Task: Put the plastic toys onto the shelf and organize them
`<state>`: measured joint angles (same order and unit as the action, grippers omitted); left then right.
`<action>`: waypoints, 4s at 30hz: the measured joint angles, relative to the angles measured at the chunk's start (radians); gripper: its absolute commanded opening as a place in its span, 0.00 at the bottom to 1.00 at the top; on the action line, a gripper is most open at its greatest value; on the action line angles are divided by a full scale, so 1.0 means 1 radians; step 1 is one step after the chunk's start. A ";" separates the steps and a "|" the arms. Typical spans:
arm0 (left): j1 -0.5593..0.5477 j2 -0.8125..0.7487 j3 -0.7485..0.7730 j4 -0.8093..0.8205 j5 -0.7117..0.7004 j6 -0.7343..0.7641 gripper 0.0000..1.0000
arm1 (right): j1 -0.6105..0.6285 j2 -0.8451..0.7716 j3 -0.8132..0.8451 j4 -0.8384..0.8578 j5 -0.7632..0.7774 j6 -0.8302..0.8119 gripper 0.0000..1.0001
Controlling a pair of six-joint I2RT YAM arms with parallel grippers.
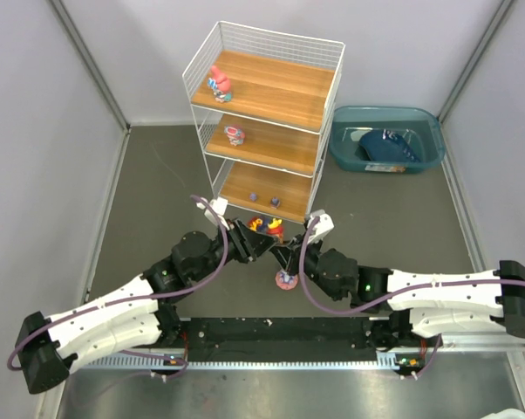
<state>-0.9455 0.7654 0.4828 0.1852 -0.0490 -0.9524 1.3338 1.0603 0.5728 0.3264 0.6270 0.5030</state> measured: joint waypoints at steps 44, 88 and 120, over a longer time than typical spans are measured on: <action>-0.034 -0.034 0.087 0.390 0.457 0.212 0.99 | -0.008 -0.542 0.124 -0.393 -0.628 -0.021 0.00; -0.154 0.116 0.144 0.463 0.374 0.272 0.51 | -0.008 -0.515 0.089 -0.304 -0.616 -0.020 0.00; -0.089 0.202 0.877 -0.296 -0.230 0.713 0.00 | -0.010 -0.874 0.241 -0.621 -0.143 -0.106 0.99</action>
<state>-1.0348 0.9672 1.3598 -0.1112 -0.2790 -0.2394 1.3243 0.1867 0.8135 -0.2947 0.4839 0.3969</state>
